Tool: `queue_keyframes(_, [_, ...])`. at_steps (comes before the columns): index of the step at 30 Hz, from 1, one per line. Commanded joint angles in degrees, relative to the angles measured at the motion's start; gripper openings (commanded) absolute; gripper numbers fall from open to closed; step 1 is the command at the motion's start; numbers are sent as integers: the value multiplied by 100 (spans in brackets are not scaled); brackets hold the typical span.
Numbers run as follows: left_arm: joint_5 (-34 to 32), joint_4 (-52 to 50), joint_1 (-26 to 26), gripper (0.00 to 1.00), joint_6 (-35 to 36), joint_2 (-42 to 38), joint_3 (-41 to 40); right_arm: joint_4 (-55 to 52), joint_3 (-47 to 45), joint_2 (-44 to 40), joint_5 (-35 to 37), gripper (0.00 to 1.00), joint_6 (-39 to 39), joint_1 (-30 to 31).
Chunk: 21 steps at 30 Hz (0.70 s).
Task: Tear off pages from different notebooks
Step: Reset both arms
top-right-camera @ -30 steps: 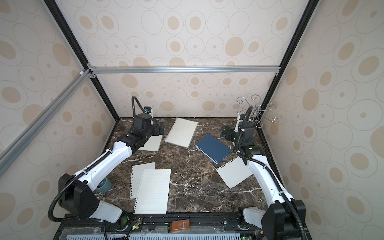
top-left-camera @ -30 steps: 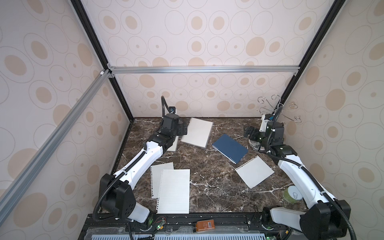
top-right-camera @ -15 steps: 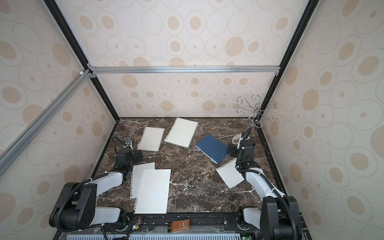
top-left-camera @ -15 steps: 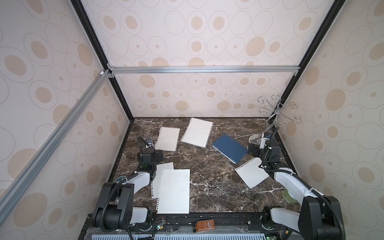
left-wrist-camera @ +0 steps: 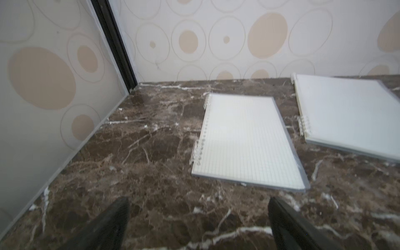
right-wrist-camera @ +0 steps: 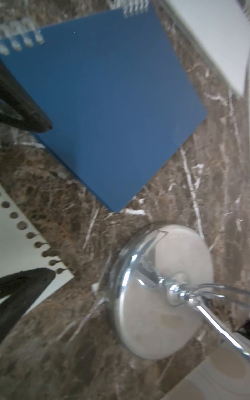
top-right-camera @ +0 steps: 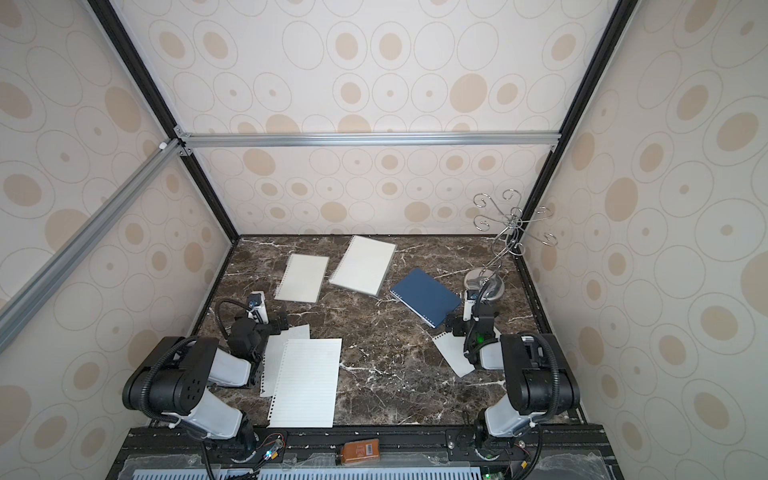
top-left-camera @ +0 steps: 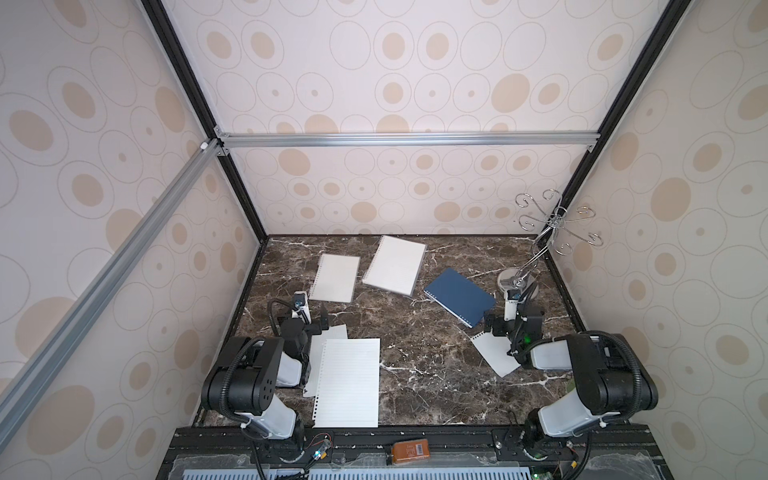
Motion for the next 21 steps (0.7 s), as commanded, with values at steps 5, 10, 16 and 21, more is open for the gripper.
queue_keyframes(5, [176,336,62,100,129,-35,72,67,255,-174,-167,100,-190,21])
queue_keyframes(10, [180,265,70,100,128,-63,80,324,190,-109,-169,100,-190,19])
queue_keyframes(16, [167,232,49,100,151,-19,129,174,231,-145,-170,100,-190,21])
queue_keyframes(21, [153,262,38,100,145,-63,87,160,235,-154,-174,99,-188,20])
